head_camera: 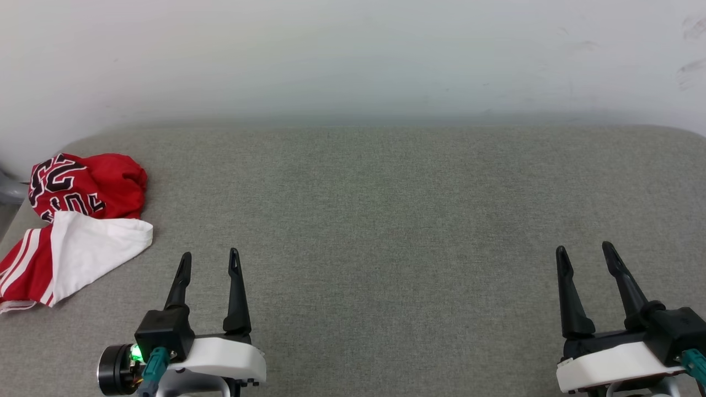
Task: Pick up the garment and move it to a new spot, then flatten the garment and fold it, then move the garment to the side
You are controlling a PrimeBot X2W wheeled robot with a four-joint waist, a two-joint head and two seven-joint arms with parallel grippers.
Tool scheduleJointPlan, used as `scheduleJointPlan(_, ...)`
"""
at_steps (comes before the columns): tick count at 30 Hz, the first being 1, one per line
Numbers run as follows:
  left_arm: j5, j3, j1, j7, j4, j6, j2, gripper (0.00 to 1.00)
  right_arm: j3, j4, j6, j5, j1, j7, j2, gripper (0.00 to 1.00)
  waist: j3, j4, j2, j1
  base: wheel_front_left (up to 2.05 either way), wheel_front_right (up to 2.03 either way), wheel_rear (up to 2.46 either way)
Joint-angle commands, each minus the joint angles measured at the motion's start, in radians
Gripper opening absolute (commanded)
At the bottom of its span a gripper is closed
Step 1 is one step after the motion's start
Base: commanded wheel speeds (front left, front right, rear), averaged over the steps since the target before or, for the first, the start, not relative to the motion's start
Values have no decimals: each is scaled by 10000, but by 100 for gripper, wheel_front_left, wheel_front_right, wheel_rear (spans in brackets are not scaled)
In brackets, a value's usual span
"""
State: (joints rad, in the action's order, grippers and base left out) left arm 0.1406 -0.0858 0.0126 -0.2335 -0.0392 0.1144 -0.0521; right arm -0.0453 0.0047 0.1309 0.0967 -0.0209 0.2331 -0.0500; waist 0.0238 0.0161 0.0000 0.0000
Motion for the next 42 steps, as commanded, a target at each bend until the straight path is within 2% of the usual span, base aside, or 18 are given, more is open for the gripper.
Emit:
scheduleJointPlan(1, -207, -13, -69, -96, 37, 35, -30, 100, 22, -79, -3, -175, -30, 75, -5, 100, 12, 3, 0, 0, 0, 0, 0)
scheduleJointPlan(15, -1134, -66, -113, -340, 35, 95, -4, 100, 140, -38, -5, -369, -117, 338, -3, 100, 101, 37, 0, 0, 0, 0, 0)
scheduleJointPlan(28, -944, 36, -29, -323, -116, -49, 14, 100, 164, 200, -5, 473, -69, 330, -3, 100, 149, 49, 0, 0, 0, 0, 0)
scheduleJointPlan(42, -733, 28, 35, -323, -253, -58, 19, 100, 114, 433, -5, 797, -26, 329, -3, 100, 205, 66, 0, 0, 0, 0, 0)
